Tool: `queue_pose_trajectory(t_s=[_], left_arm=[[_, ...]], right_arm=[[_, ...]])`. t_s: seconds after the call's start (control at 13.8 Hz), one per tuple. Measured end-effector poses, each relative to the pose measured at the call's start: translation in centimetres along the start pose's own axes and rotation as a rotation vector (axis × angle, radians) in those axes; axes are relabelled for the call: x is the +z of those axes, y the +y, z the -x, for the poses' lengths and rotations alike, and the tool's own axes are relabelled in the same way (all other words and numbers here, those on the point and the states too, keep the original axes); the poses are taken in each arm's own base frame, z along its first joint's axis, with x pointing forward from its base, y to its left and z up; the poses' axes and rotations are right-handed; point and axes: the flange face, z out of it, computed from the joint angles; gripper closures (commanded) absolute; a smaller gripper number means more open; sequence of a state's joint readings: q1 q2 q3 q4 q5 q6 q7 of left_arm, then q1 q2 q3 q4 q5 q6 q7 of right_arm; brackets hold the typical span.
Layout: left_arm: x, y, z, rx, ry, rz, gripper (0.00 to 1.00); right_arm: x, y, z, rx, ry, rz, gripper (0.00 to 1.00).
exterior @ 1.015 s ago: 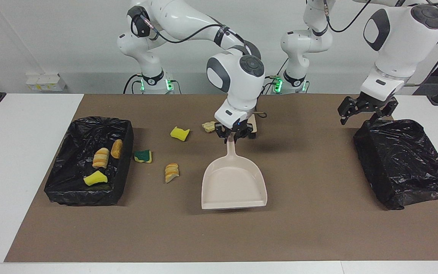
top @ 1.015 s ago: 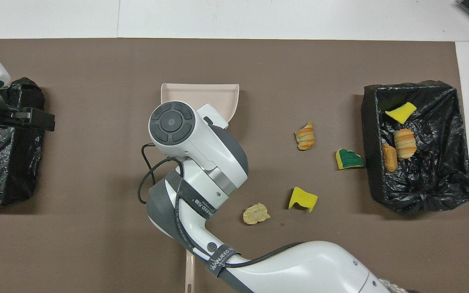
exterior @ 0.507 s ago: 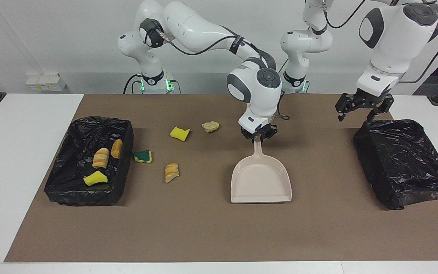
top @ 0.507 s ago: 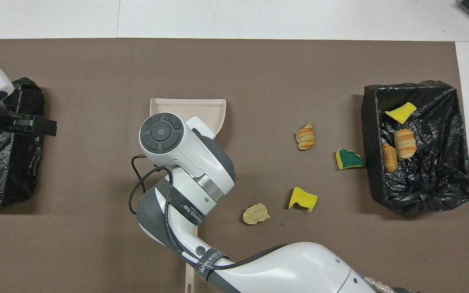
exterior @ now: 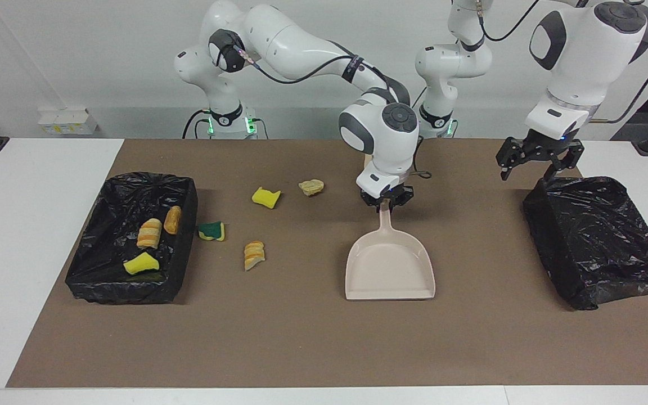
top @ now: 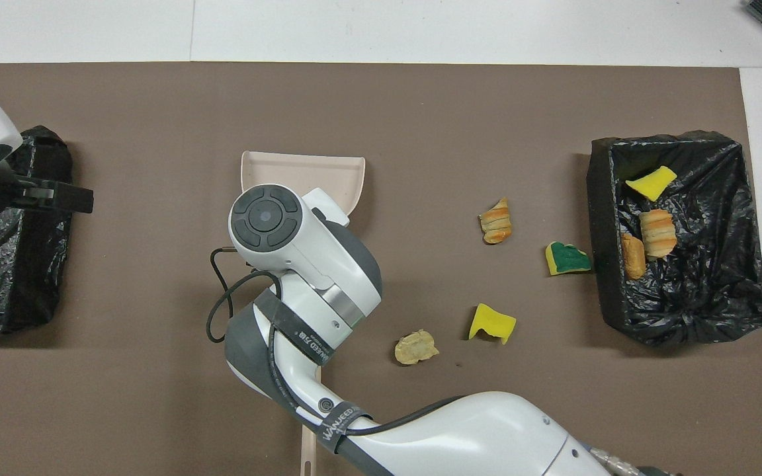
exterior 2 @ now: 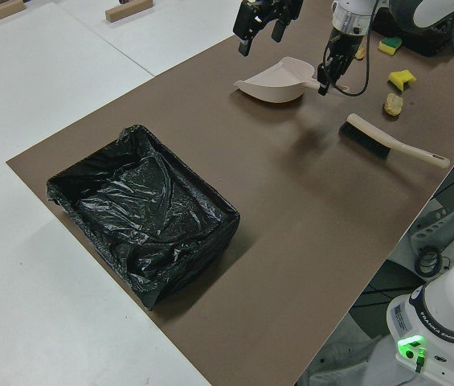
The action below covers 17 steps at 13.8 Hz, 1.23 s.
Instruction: Sweep and dump trash in bin
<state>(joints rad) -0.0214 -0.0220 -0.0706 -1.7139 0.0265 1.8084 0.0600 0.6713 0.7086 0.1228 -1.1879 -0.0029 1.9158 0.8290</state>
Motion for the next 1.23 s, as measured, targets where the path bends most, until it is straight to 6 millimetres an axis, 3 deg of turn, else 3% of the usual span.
queue_pose_trajectory(t_s=[0.14,0.22,0.29,0.58,0.8,0.94,1.01,1.09,1.23], left_arm=[[-0.1,0.0,-0.1,-0.006,0.013,0.016,0.0],[-0.1,-0.1,-0.2,-0.009,0.021,0.019,0.0],[-0.1,-0.2,-0.3,-0.013,0.027,0.024,0.0],[0.9,-0.5,-1.0,-0.023,0.037,0.035,0.0],[2.5,-0.6,-1.9,-0.024,0.041,0.038,0.0],[4.3,-0.3,-2.7,-0.019,0.044,0.042,0.0],[5.4,0.2,-3.2,-0.014,0.045,0.046,0.0],[6.6,1.0,-3.7,-0.003,0.044,0.051,0.0],[9.5,3.9,-4.6,0.001,0.025,0.064,0.0]], right_arm=[[0.4,0.0,0.1,-0.001,0.0,0.001,0.73],[0.4,0.0,0.1,0.0,0.0,0.0,0.6],[0.3,0.1,0.0,0.0,0.002,-0.001,0.58],[-1.4,0.9,-0.8,0.016,0.022,-0.015,0.57],[-4.3,2.5,-2.2,0.023,0.073,-0.021,0.57],[-8.2,6.2,-5.0,0.028,0.128,-0.029,0.48],[-10.5,9.2,-6.5,0.032,0.148,-0.034,0.33],[-12.7,12.5,-7.7,0.037,0.164,-0.032,0.0],[-16.4,18.8,-8.7,0.012,0.189,-0.018,0.0]])
